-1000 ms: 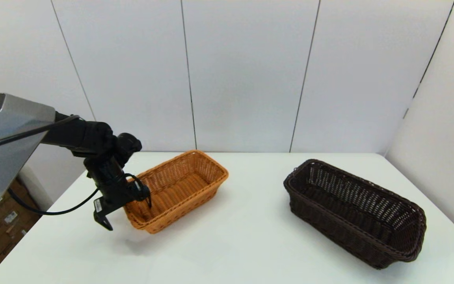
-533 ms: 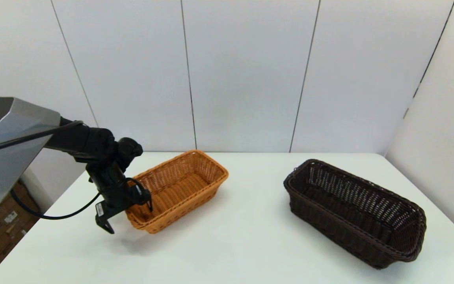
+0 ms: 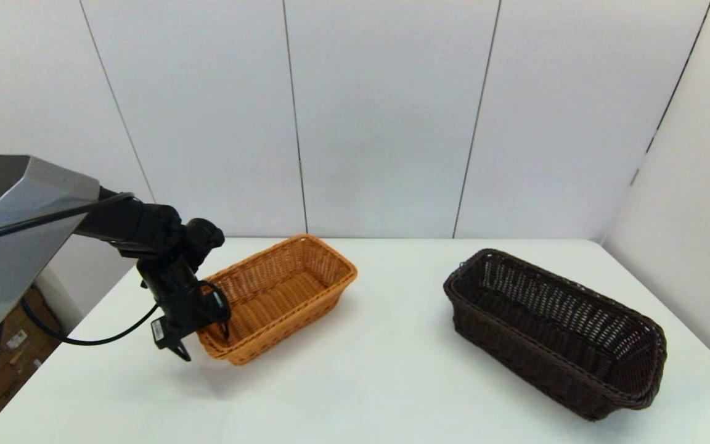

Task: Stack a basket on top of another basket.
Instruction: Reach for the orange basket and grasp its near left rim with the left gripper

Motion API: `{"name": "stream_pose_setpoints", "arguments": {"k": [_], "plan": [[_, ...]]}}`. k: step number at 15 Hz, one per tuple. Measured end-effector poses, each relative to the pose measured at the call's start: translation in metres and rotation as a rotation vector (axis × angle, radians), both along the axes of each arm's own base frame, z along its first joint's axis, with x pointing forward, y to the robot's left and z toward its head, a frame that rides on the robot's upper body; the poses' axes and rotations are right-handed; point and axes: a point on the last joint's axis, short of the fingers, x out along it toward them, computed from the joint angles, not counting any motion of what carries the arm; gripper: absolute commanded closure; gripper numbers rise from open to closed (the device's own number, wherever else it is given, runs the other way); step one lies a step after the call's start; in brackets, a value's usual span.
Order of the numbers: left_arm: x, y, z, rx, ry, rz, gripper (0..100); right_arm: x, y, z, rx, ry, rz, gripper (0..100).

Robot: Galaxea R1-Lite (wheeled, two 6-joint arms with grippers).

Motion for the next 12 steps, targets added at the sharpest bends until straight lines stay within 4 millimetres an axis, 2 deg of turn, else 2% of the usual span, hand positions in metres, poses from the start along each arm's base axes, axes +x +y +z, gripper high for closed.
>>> {"name": "stream_pose_setpoints", "arguments": {"k": [9, 12], "plan": [[0.0043, -0.0005, 0.0004, -0.012, -0.034, 0.002, 100, 0.0, 0.0, 0.0, -0.001, 0.0, 0.0, 0], [0.0041, -0.0006, 0.007, -0.053, -0.05, -0.006, 100, 0.0, 0.0, -0.0001, -0.001, 0.0, 0.001, 0]]}}
